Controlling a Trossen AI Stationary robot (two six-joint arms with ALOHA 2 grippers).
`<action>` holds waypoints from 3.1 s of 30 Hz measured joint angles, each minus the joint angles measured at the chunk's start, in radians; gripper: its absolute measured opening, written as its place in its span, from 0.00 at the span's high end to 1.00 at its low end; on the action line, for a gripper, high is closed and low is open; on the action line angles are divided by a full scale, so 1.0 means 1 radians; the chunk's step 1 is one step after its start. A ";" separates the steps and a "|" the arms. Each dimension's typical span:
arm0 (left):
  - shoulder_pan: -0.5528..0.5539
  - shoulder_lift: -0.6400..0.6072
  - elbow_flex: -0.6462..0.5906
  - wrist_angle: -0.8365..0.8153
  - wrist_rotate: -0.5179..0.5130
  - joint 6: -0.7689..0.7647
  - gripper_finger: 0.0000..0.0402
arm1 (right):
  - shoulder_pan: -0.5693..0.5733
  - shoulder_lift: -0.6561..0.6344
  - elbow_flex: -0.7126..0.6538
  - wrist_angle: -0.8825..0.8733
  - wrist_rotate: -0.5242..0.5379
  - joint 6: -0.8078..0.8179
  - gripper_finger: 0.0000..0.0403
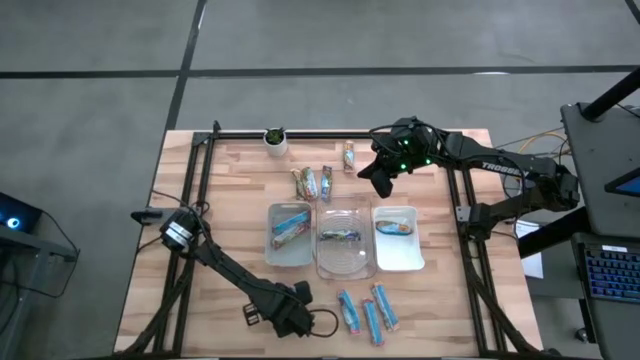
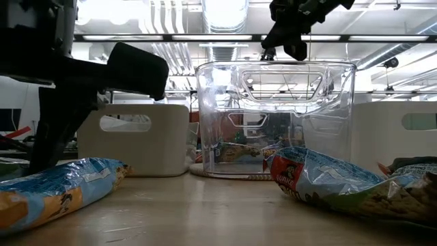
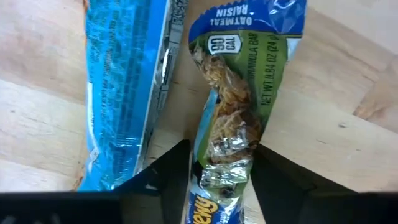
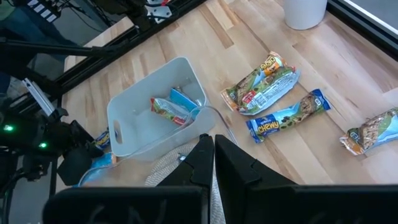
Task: Pick and place Granola Bars by type
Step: Put the left blue granola bar into the transparent bin
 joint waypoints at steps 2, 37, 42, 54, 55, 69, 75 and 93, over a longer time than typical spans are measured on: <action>0.000 0.000 0.000 0.001 -0.002 0.000 0.69 | 0.000 0.000 0.000 -0.003 0.000 -0.001 0.98; 0.014 -0.002 0.190 -0.257 -0.001 -0.055 0.81 | 0.000 0.000 0.000 -0.015 0.024 -0.019 0.98; 0.051 -0.002 0.259 -0.350 -0.034 -0.080 0.81 | 0.000 -0.004 0.000 -0.015 0.016 -0.051 0.98; 0.218 -0.003 0.522 -0.426 -0.123 -0.113 0.81 | 0.000 -0.112 0.000 -0.119 -0.037 -0.120 0.98; 0.237 -0.003 0.547 -0.421 -0.125 -0.123 0.81 | 0.000 -0.130 0.000 -0.142 -0.037 -0.132 0.98; 0.493 -0.004 0.746 -0.182 -0.046 -0.416 0.81 | 0.000 -0.371 0.000 -0.248 -0.022 -0.171 0.98; 0.528 0.000 0.722 -0.124 0.020 -0.508 0.81 | 0.000 -0.405 0.000 -0.250 0.034 -0.148 0.98; 0.526 0.005 0.418 -0.004 0.049 -0.623 0.81 | 0.000 -0.382 0.000 -0.250 0.088 -0.141 0.98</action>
